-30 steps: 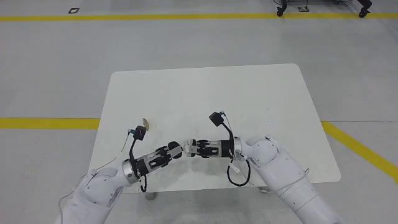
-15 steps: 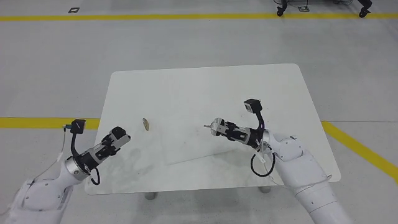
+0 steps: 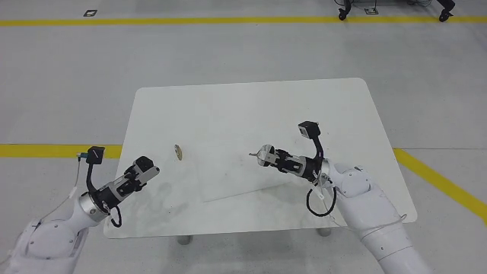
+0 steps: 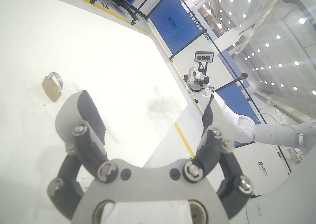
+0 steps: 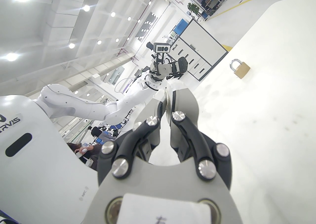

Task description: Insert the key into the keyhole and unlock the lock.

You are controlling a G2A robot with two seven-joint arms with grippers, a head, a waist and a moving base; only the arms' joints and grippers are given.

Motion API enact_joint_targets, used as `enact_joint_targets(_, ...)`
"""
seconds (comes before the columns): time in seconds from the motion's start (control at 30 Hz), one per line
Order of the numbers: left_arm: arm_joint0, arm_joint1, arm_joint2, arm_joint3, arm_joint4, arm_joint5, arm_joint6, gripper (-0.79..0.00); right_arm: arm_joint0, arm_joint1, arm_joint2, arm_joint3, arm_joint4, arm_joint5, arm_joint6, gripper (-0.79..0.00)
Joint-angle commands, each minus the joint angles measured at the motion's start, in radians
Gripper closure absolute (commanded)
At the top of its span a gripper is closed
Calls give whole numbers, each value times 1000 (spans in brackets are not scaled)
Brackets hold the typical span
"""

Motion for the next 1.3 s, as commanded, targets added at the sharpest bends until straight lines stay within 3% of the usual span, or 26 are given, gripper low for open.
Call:
enact_joint_targets(0.0, 0, 0, 0, 0, 0, 0, 0, -785, 0, 0, 0, 0, 0, 0, 0, 0)
enact_joint_targets(0.13, 0, 0, 0, 0, 0, 0, 0, -785, -17, 2, 22, -18, -45, 38, -84, 0)
enact_joint_targets(0.47, 0, 0, 0, 0, 0, 0, 0, -785, -110, 25, 131, -59, -40, -2, -191, 0)
enact_joint_targets(1.17, 0, 0, 0, 0, 0, 0, 0, -785, -161, 37, 182, -93, -5, -19, -206, 0)
enact_joint_targets(1.2, -1, 0, -5, 1, 4, 5, 12, -785, -161, 37, 182, -93, -5, -19, -206, 0)
enact_joint_targets(1.27, 0, -3, -35, 1, 126, 63, 143, -785, -161, 37, 182, -93, -5, -19, -206, 0)
